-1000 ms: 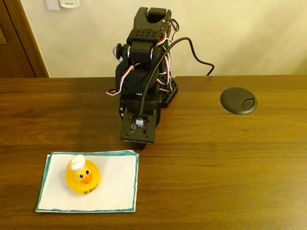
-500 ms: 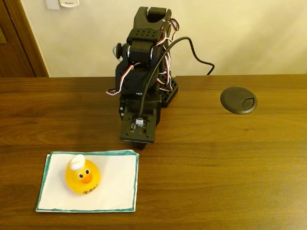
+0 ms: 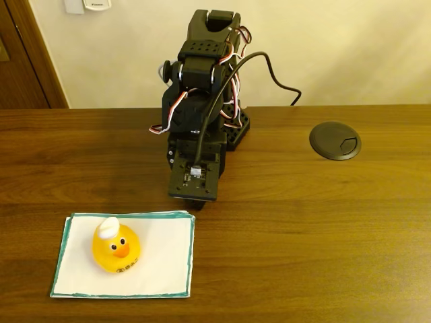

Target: Grab the yellow duck toy and put inside the green color rectangle box on the table

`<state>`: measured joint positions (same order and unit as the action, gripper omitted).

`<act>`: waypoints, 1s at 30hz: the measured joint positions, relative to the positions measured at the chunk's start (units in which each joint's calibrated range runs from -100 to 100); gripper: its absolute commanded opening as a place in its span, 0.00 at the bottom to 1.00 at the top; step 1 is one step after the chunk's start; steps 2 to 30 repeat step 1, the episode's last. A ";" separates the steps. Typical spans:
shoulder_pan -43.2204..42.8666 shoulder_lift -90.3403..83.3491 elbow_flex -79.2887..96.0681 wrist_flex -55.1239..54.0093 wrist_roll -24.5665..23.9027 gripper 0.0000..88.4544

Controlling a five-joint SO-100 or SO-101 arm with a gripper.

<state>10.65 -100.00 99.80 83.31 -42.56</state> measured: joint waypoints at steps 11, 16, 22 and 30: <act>0.00 0.00 0.00 0.00 0.00 0.02; 0.00 0.00 0.00 0.00 0.00 0.02; 0.00 0.00 0.00 0.00 0.00 0.02; 0.00 0.00 0.00 0.00 0.00 0.02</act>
